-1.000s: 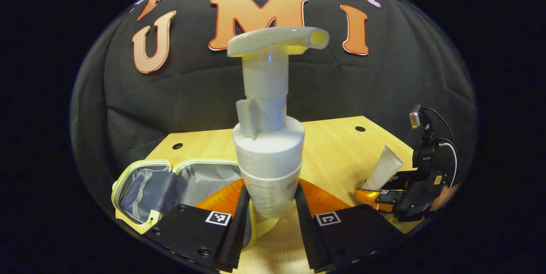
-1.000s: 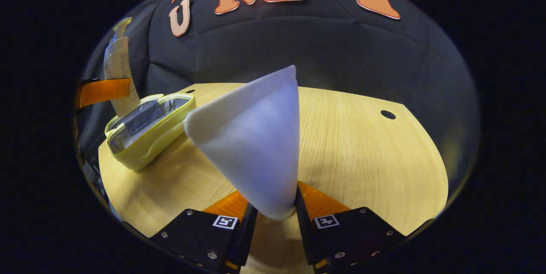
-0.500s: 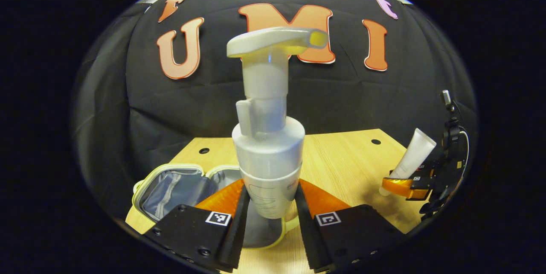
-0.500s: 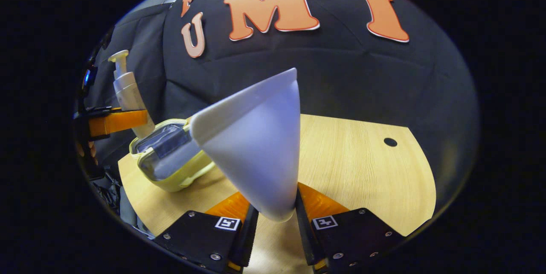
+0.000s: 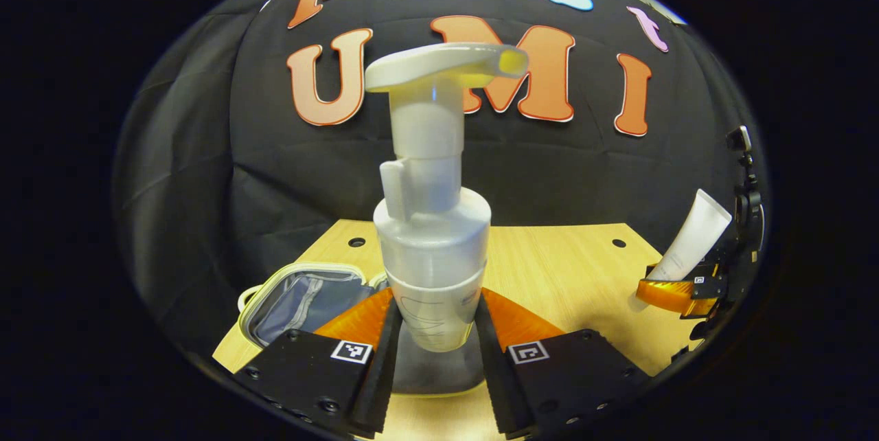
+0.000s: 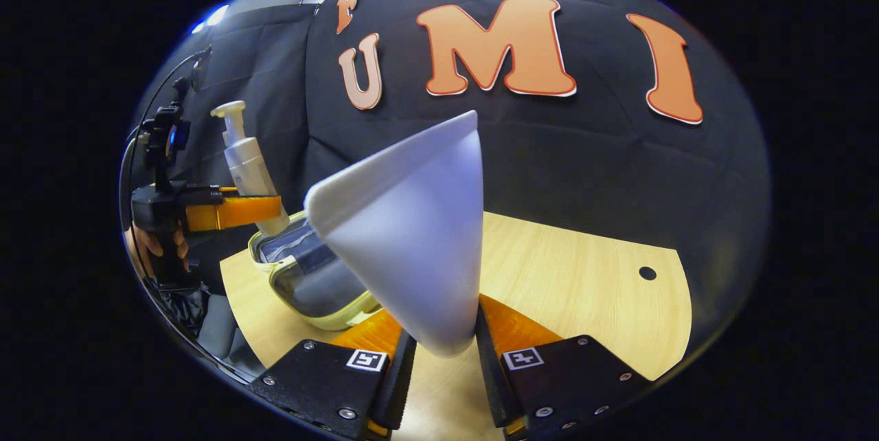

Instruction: First open the suitcase, pack the skin care products into it, and then close the suitcase.

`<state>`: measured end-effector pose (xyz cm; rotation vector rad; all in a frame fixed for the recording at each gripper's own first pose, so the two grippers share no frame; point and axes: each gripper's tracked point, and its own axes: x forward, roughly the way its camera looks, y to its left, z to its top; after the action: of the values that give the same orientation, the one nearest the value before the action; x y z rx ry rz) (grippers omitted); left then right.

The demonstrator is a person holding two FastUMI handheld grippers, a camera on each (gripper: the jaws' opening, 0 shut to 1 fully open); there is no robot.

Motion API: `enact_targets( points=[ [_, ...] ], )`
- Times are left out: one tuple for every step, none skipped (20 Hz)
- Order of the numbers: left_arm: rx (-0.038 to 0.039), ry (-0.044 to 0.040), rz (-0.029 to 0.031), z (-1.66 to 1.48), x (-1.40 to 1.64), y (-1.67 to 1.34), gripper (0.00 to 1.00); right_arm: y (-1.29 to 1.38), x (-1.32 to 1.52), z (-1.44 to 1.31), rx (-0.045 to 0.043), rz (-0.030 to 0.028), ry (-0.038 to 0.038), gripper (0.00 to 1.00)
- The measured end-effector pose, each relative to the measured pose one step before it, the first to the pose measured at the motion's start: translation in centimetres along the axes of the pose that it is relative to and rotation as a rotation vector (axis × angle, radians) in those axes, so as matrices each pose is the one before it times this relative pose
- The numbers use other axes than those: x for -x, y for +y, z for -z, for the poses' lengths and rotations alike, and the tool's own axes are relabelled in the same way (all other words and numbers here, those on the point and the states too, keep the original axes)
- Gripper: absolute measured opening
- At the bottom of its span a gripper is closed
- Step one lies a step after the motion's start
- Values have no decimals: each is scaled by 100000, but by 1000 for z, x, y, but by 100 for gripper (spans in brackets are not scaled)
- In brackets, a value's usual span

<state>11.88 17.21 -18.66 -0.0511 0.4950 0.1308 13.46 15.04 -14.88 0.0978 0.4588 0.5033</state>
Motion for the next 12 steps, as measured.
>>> enact_targets(
  points=[
    [-454,1234,696,319,-404,877,57,706,-400,-210,-620,368,-87,47],
    [-756,773,843,172,-394,849,57,694,-531,114,-766,751,761,47],
    [-960,1916,1290,372,-211,804,58,841,-528,74,-838,610,1006,48],
    [-1122,980,1259,234,-408,862,58,918,-441,-27,-799,341,627,48],
    [-1235,1751,1399,580,-471,675,57,928,-410,-233,-1066,-274,134,48],
    [-1171,1470,1491,468,-509,711,58,986,-469,-35,-447,56,249,47],
    [-257,2252,1273,781,-436,686,57,696,-367,229,-2,694,609,47],
    [460,2392,1586,633,-541,573,58,618,-448,233,-343,571,813,48],
    [469,2602,1670,850,-289,372,57,745,-459,172,-1075,266,1041,48],
    [-20,2532,1357,909,-467,386,58,750,-457,344,-1079,151,1008,48],
    [-269,2145,1070,808,-325,301,58,682,-487,216,-421,288,756,47],
    [-221,2047,1416,618,-595,212,58,618,-497,284,-11,504,1054,48]
  ],
)
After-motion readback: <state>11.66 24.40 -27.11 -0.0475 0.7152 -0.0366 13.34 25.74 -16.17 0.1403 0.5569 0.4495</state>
